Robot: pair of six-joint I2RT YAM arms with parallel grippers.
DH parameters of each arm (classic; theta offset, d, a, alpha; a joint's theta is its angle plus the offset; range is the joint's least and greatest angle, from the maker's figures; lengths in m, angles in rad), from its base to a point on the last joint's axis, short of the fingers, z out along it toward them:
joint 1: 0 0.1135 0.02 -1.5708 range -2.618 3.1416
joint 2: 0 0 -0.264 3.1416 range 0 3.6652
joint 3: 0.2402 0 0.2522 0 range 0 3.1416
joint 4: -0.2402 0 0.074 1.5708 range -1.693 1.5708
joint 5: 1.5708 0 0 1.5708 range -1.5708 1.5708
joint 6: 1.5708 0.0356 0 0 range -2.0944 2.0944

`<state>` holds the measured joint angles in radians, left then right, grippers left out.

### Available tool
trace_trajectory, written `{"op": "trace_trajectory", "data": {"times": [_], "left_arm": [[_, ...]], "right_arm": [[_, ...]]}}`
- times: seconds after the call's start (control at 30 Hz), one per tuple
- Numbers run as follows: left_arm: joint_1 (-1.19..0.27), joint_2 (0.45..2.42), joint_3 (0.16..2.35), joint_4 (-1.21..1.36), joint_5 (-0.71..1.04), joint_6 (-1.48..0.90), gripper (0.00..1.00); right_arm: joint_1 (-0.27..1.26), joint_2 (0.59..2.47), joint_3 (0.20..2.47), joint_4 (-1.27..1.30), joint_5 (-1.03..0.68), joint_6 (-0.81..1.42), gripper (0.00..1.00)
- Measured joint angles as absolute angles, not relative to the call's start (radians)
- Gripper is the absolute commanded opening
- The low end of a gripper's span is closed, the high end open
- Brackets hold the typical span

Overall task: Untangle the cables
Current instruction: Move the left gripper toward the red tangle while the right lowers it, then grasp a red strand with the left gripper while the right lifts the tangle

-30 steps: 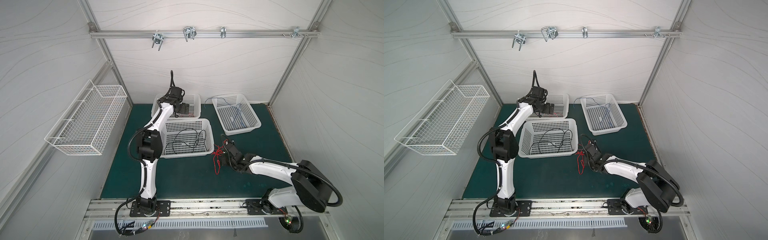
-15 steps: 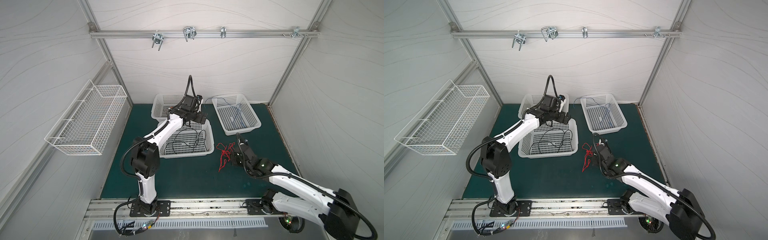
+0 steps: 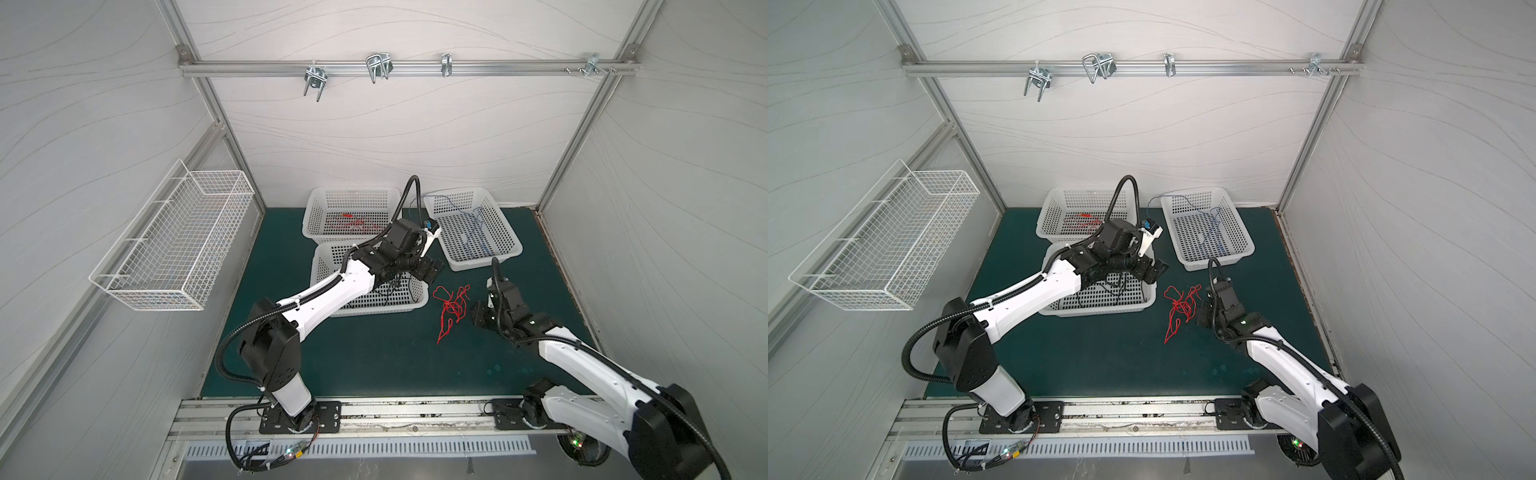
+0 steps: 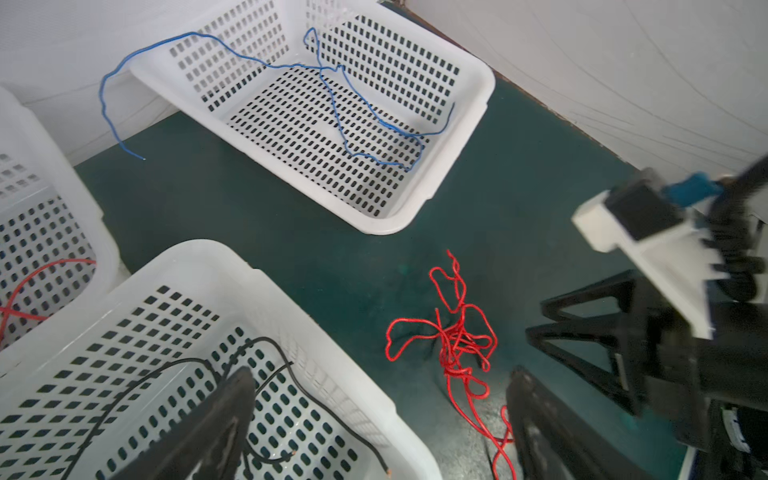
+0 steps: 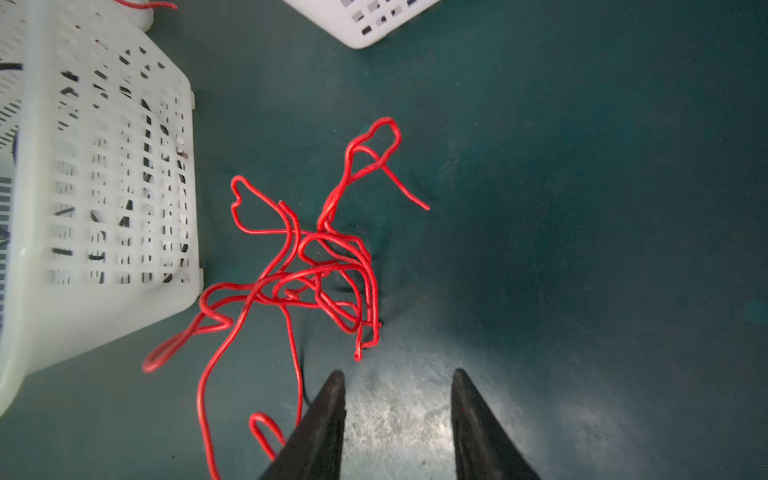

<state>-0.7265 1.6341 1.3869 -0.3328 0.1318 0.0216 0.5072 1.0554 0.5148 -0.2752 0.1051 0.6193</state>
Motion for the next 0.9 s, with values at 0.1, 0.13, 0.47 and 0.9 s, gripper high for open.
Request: {"op": "trace_trajectory", "data": {"times": [0.1,0.13,0.47,0.9], "left_arm": [[-0.742,1.617,1.353,-0.330,0.133,0.006,0.94],[-0.746,1.613,1.344,-0.331,0.132,0.002,0.94],[-0.773,1.588,1.273,-0.324,0.132,-0.055,0.94],[-0.778,1.588,1.272,-0.286,0.132,-0.081,0.94]], "right_arm": [[0.490,1.129,0.515,-0.213,0.076,0.603,0.37],[0.484,1.150,0.515,-0.196,0.068,0.599,0.36],[0.464,1.324,0.529,-0.061,0.014,0.573,0.15],[0.464,1.166,0.533,-0.115,0.003,0.544,0.00]]}}
